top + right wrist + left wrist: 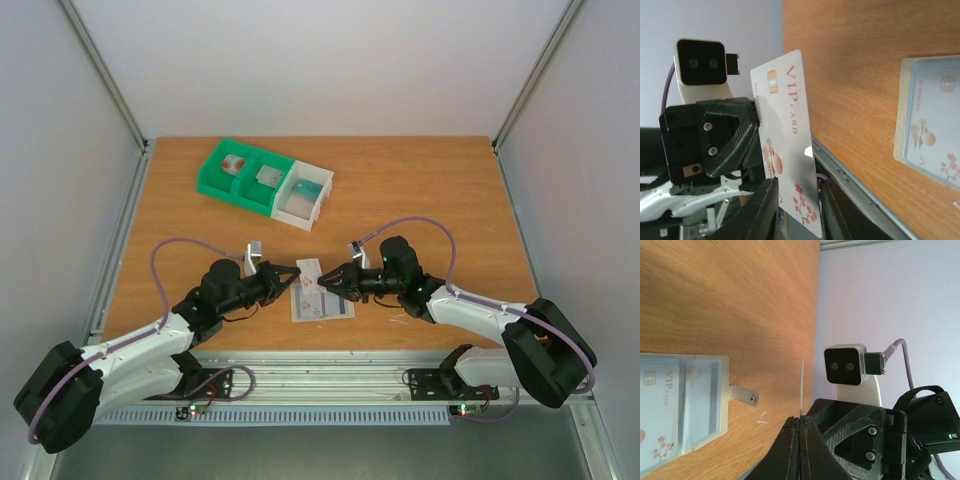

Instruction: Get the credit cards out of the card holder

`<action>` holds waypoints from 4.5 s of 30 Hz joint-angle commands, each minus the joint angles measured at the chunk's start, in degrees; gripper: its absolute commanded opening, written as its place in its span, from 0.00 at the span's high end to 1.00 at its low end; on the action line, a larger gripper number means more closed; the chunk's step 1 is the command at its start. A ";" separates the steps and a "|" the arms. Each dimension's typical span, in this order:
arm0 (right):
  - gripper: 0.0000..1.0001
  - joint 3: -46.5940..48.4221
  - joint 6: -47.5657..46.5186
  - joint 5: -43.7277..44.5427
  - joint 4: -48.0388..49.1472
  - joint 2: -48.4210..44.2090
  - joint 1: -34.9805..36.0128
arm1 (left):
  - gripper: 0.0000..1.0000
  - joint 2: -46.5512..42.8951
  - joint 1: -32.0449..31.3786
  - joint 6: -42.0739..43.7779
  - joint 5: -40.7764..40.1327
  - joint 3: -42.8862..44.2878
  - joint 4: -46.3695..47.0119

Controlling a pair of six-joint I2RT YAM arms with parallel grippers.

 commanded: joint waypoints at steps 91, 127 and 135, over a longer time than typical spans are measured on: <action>0.02 25.59 -36.27 -4.80 -56.06 -19.08 -0.85 | 1.00 -15.44 7.07 22.33 5.92 18.72 -36.32; 0.01 26.85 -32.05 -0.03 -51.04 -14.33 -0.85 | 0.99 37.22 34.01 42.78 0.00 46.79 -15.82; 0.02 29.45 -33.75 1.11 -53.16 -12.37 -0.83 | 1.00 47.73 34.01 43.28 -0.62 53.38 -11.59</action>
